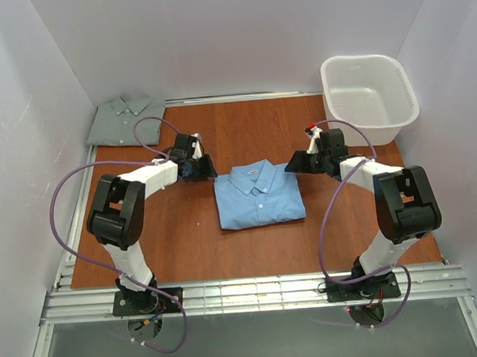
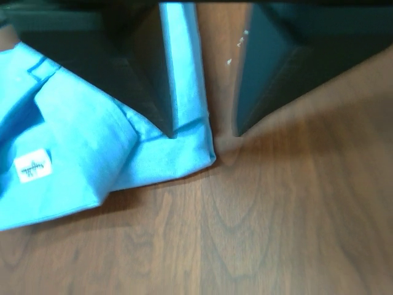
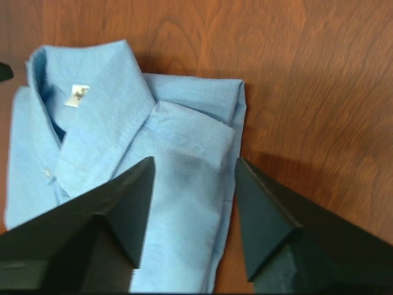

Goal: Fold and stack the long sleeve shirts
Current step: Fold the shirt

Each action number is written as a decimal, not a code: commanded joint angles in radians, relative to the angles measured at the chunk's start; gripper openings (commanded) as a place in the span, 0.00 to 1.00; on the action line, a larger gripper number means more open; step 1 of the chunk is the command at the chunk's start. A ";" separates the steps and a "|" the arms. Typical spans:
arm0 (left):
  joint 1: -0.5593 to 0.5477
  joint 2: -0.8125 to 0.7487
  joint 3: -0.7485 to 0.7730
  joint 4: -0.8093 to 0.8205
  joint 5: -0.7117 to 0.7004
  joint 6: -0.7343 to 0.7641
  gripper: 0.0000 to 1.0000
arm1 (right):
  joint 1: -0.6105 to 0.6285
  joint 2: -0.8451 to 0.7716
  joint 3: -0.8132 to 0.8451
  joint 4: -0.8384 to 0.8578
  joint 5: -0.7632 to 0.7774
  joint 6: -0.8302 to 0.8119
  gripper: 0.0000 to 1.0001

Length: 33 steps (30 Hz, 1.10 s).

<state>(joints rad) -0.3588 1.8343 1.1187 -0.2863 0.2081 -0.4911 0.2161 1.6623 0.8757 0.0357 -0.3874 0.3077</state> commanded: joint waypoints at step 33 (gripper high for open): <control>-0.083 -0.055 -0.292 0.426 -0.154 -0.270 0.11 | -0.052 0.285 -0.017 0.507 -0.321 0.286 0.49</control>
<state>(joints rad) -0.4702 1.8065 0.8562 0.1738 0.1207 -0.8085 0.1909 1.9656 0.8787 0.5213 -0.7208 0.6041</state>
